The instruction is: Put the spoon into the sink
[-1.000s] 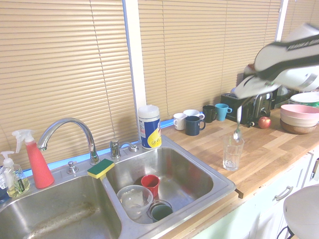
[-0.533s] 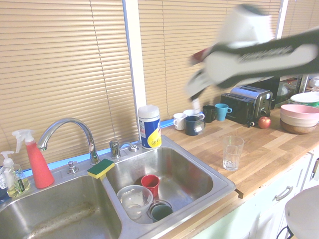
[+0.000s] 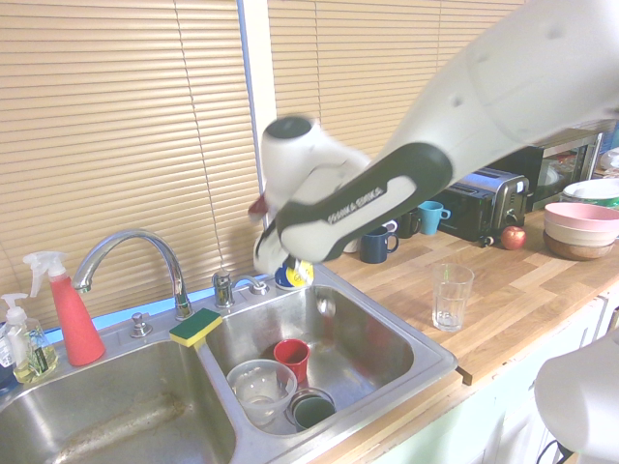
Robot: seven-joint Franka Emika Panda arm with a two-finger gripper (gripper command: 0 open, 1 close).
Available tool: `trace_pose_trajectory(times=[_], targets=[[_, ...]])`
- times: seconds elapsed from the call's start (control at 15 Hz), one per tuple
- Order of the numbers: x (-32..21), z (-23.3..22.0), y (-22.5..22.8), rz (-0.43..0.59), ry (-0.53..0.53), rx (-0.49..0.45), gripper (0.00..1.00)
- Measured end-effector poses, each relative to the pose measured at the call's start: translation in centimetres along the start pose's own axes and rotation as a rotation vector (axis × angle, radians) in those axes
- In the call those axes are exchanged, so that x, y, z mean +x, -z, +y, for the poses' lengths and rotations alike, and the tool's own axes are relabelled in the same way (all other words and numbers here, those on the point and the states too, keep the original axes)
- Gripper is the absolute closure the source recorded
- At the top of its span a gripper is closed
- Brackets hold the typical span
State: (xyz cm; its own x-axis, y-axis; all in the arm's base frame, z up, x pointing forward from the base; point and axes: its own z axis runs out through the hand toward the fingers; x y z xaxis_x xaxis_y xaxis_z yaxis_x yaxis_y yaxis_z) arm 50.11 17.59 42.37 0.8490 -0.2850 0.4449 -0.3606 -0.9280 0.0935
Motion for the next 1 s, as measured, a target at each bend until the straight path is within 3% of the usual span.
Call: trace_pose_trajectory(times=[0.33,0.53,0.67,0.73,1.0], targets=[[-4.5,1.4,-8.8,-0.258,0.019,-0.182,1.00],[-4.9,1.2,-12.8,-0.374,0.013,-0.225,1.00],[-4.3,1.2,-15.1,-0.400,0.010,-0.245,1.00],[-4.3,0.6,-15.6,-0.418,0.012,-0.245,0.00],[-3.6,-0.6,-16.3,-0.442,0.019,-0.263,0.00]])
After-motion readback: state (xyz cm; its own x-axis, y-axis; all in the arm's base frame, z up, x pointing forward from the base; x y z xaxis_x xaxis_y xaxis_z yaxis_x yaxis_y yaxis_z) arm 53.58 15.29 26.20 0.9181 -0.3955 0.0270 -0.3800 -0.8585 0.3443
